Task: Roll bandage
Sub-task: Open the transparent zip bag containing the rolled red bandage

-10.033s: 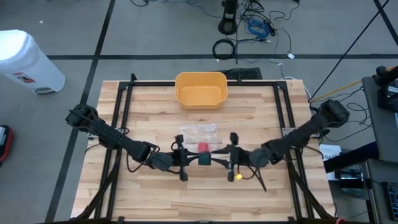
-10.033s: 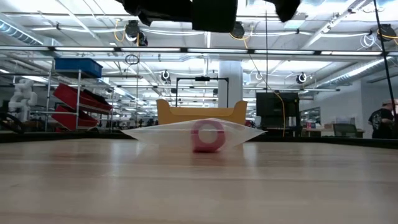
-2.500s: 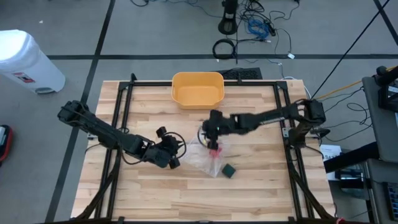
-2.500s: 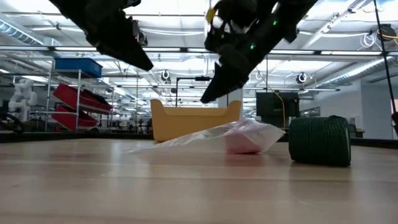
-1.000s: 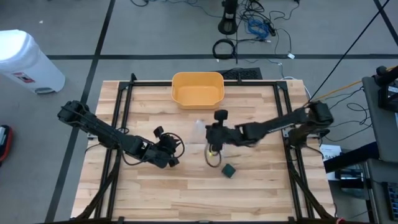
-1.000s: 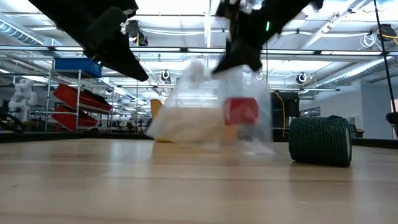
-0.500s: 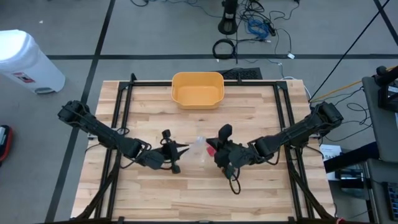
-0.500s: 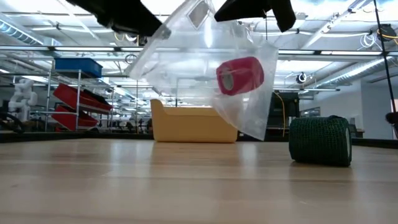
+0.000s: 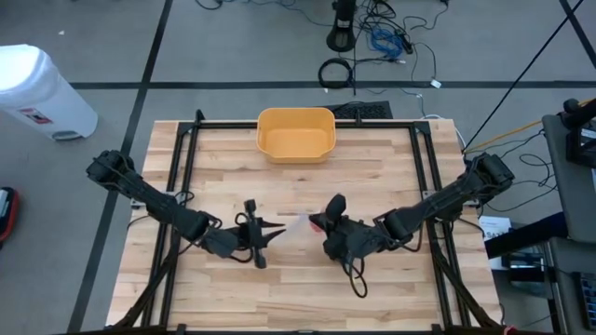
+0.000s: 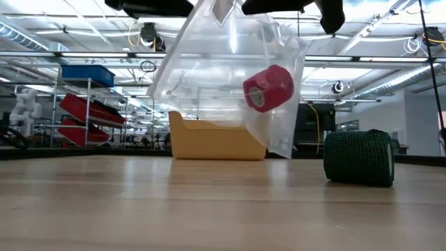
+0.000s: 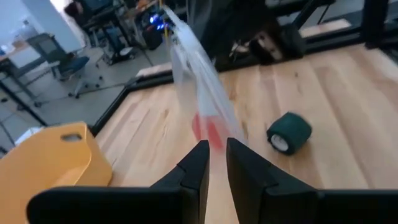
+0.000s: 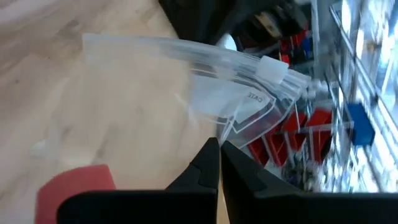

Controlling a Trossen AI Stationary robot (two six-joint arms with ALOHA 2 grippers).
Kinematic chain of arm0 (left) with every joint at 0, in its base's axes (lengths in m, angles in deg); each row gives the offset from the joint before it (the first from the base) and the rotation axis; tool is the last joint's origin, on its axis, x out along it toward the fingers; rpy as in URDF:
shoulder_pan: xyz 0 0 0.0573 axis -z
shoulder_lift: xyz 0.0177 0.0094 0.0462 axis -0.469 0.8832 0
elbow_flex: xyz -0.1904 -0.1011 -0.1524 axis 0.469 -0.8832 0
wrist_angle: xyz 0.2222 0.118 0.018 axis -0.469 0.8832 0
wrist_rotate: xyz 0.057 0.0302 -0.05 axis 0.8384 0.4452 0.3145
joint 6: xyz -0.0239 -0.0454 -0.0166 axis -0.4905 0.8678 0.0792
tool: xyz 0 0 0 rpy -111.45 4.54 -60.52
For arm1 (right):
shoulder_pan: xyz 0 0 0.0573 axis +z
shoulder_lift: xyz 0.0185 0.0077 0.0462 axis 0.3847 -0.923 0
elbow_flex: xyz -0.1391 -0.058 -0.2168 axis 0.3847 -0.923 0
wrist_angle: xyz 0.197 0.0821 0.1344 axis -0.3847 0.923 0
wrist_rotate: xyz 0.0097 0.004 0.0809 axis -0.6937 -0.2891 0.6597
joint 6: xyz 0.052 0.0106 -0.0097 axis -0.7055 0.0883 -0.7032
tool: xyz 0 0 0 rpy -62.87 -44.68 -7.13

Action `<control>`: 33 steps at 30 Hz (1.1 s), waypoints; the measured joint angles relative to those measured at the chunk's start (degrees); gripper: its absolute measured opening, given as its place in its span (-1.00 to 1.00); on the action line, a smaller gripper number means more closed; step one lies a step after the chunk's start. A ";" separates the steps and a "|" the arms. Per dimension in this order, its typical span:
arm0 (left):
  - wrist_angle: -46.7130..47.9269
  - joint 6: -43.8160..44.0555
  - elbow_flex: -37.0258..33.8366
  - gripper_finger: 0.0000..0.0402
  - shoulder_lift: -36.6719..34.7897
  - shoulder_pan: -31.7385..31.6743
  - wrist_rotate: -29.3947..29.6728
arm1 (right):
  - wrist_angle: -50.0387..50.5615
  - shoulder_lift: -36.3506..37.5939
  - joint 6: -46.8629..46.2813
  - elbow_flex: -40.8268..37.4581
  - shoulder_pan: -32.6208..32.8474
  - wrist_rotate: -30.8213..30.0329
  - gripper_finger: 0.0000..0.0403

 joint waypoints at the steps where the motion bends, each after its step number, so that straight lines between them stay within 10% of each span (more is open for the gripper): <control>1: -0.92 -0.75 0.00 -0.70 0.00 0.05 -0.05 | -0.09 0.00 1.61 0.01 0.22 0.70 -1.00; 33: -4.14 -0.24 0.02 -0.70 -1.98 -0.77 -9.17 | -1.51 0.04 8.09 0.04 2.06 0.78 -1.00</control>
